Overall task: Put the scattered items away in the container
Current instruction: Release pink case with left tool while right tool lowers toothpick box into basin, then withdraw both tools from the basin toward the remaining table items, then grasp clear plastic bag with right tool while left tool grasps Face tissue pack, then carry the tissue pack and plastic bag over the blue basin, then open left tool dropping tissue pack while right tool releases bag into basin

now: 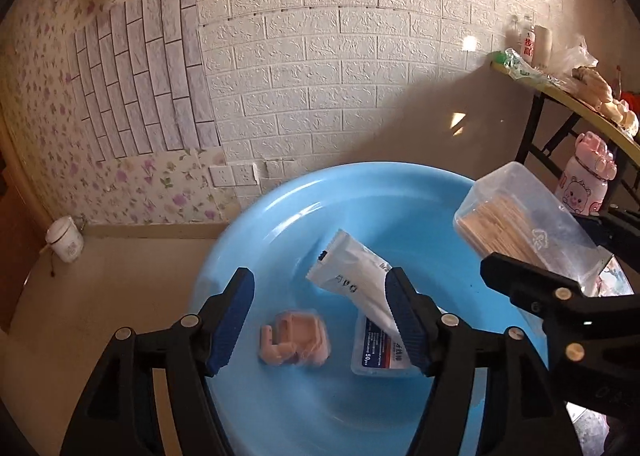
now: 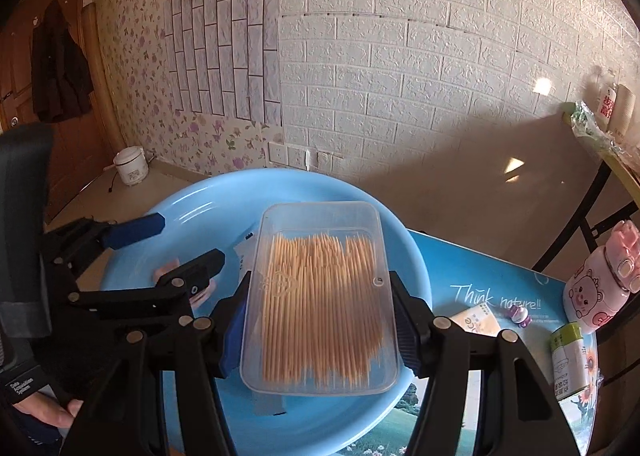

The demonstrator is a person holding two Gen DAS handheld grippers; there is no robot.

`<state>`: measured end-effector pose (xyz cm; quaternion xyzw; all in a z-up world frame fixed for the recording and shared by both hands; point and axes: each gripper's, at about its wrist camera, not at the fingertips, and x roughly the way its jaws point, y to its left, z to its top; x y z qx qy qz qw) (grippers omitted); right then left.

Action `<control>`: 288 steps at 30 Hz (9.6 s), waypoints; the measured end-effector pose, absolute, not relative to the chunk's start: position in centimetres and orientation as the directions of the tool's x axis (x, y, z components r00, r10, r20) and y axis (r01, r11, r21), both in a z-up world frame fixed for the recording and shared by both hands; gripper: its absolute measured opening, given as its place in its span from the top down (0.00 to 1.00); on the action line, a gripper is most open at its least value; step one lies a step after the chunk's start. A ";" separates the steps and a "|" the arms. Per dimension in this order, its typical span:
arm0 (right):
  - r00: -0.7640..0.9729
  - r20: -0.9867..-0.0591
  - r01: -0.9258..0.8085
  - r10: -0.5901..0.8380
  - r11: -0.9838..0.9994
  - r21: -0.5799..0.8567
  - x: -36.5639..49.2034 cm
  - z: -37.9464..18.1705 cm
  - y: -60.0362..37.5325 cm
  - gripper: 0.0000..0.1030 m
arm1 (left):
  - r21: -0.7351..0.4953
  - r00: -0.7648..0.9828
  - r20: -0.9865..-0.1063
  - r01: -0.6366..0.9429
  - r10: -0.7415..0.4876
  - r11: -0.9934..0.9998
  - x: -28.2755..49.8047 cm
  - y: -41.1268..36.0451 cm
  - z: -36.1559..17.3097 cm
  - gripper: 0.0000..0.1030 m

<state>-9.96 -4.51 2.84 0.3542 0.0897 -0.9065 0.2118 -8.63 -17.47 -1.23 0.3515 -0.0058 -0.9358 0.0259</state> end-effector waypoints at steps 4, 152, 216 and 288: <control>-0.653 -0.686 0.452 -0.320 -0.892 -0.015 -10.3 2.6 -5.0 0.39 | 0.016 -0.750 -0.659 0.063 -0.057 -0.998 -8.6 -18.4 -1.4 0.35; -0.674 -0.732 0.095 -0.098 -0.994 0.046 -5.6 -6.5 27.4 0.70 | 0.101 -0.668 -0.727 -0.331 0.157 -0.938 -8.7 10.6 -4.8 0.02; -0.740 -0.670 0.018 -0.066 -0.997 0.078 -3.9 -1.1 29.2 0.72 | -0.071 -0.674 -0.698 -0.273 0.244 -0.959 -9.0 7.8 -1.9 0.28; -0.644 -0.669 0.520 -0.371 -0.854 -0.027 -9.4 3.4 -4.1 0.72 | -0.071 -0.758 -0.651 0.101 -0.030 -0.992 -5.5 -17.6 0.6 0.28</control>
